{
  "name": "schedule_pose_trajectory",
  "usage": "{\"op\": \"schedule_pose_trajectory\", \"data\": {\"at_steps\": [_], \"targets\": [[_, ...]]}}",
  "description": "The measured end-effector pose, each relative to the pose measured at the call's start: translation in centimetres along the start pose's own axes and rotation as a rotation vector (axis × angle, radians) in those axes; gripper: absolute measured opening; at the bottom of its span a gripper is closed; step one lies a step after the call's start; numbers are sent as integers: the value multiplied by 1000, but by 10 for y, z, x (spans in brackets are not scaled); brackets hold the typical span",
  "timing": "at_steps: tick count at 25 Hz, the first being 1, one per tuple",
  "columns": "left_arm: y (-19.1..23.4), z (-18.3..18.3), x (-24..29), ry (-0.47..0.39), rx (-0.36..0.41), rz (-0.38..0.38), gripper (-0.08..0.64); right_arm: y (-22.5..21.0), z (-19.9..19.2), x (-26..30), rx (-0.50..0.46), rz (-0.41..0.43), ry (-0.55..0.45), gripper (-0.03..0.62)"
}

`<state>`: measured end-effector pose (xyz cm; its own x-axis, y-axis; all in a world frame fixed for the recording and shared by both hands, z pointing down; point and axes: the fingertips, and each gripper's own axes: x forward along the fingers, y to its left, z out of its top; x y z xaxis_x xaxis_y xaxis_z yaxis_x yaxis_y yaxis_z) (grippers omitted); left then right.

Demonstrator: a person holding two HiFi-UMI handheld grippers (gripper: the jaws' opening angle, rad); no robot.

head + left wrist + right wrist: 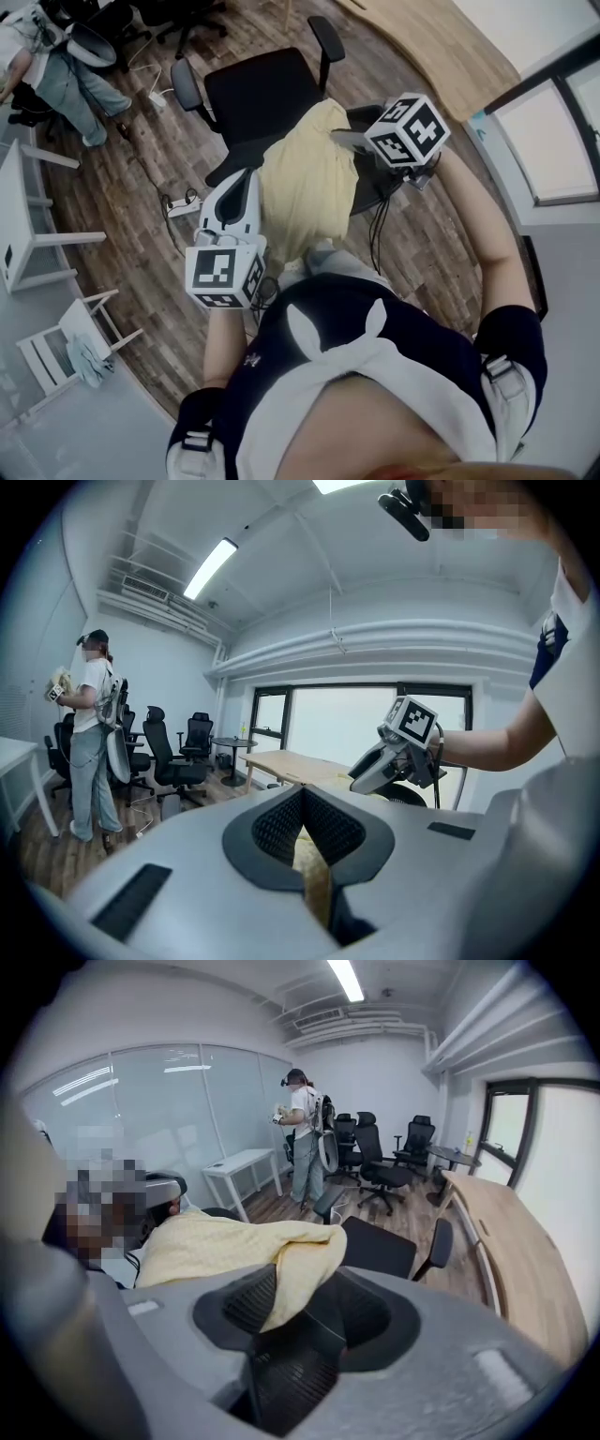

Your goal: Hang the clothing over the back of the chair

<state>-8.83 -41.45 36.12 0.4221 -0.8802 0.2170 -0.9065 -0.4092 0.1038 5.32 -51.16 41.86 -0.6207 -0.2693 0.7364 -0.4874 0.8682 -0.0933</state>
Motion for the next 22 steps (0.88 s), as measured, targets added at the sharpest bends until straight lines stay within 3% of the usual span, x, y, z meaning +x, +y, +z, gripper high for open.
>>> {"op": "schedule_pose_trajectory", "data": {"at_steps": [4,8,17,19,22], "targets": [[-4,1,0,1,6,-8,5,-1,7,-23,32,-113,-128,196],[-8,2,0,-1,15,-15,5,12,19,-47,81,-168,-291,195],[-22,14,-8,-31,26,-36,5,65,36,-71,-90,-424,-556,183],[-27,17,-10,-39,28,-43,5,79,39,-75,-90,-448,-621,89],[-36,19,-12,-54,26,-54,5,100,42,-83,-84,-460,-709,38]]}}
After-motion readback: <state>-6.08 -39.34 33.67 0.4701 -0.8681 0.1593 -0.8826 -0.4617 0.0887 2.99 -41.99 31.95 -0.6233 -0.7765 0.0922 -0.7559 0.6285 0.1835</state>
